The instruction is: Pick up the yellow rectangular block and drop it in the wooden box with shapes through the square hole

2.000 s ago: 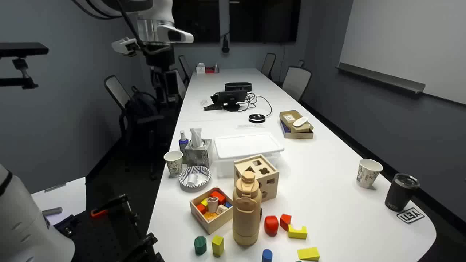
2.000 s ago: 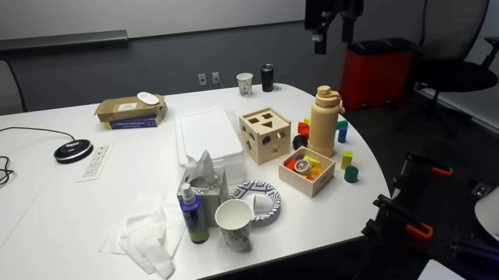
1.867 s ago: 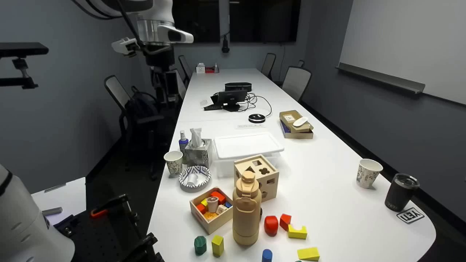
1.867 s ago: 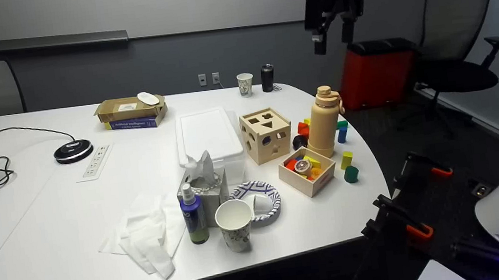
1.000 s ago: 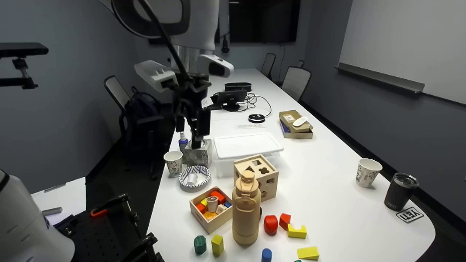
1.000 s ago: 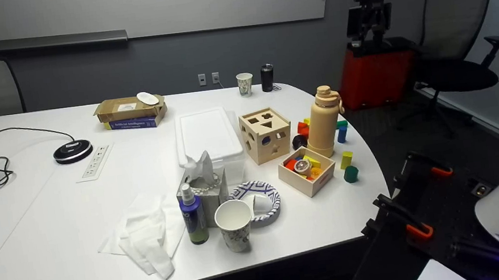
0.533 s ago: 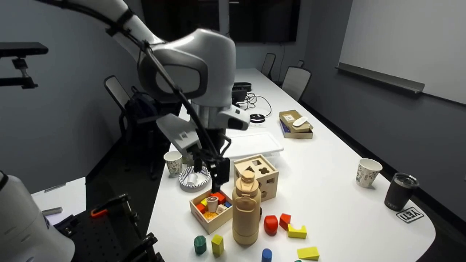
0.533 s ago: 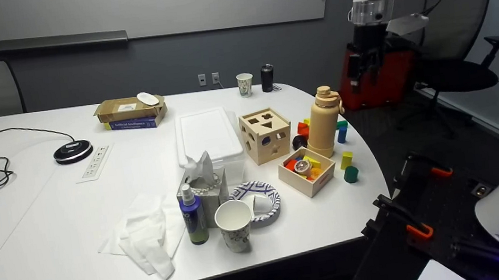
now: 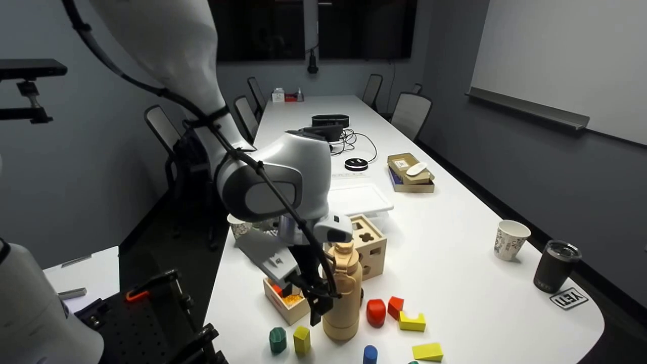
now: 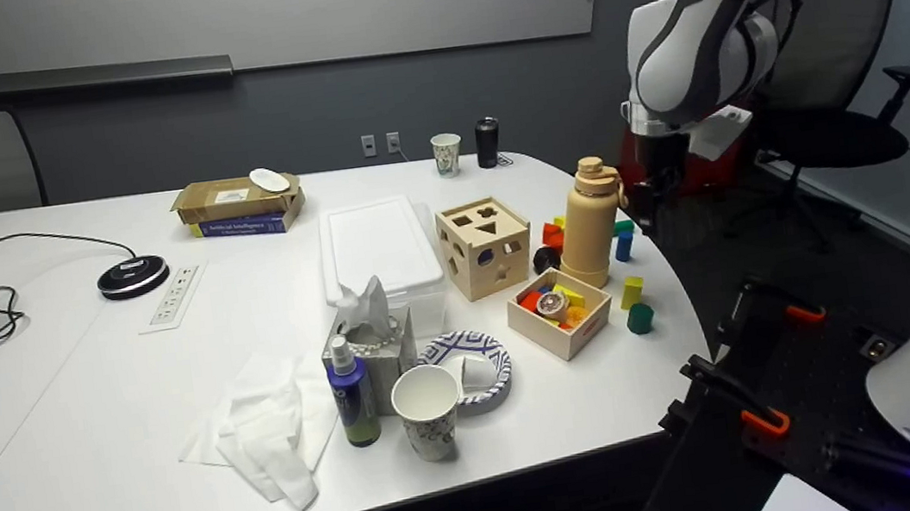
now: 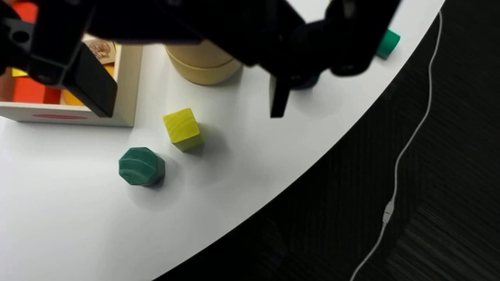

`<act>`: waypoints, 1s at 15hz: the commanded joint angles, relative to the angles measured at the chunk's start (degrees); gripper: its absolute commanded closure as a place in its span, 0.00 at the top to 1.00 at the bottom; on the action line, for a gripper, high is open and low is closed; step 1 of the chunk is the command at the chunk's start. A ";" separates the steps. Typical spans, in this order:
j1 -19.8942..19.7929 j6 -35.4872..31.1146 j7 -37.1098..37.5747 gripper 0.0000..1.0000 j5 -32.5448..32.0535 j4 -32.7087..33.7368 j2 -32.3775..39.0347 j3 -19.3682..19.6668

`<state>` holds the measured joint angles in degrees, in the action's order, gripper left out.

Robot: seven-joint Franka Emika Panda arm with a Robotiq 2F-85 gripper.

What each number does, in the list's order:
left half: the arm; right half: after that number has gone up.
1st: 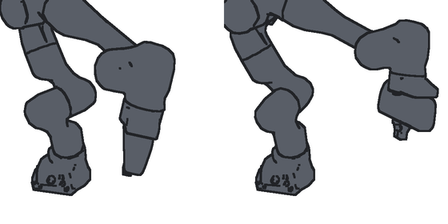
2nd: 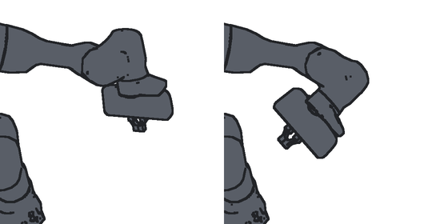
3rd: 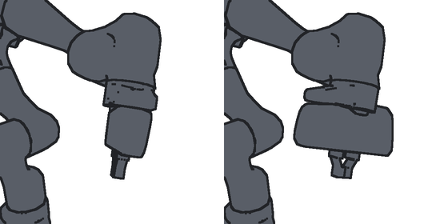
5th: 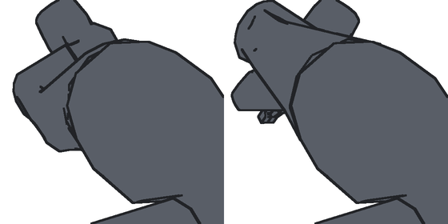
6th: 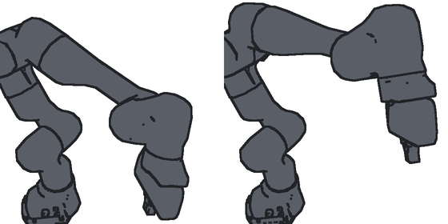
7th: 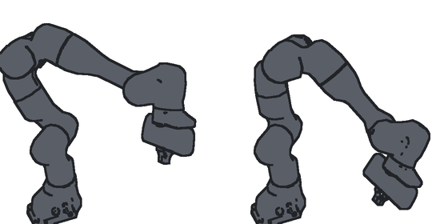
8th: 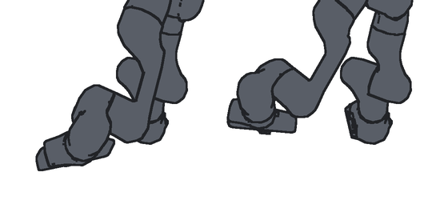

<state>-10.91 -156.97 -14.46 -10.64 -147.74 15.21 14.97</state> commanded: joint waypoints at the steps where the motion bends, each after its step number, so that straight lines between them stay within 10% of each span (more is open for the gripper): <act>1: 1.49 -4.29 3.57 1.00 -6.28 2.81 7.16 1.64; 15: 5.73 -4.82 3.87 1.00 -9.26 6.97 16.98 0.46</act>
<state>-6.08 -161.34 -11.74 -19.09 -141.88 30.58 15.49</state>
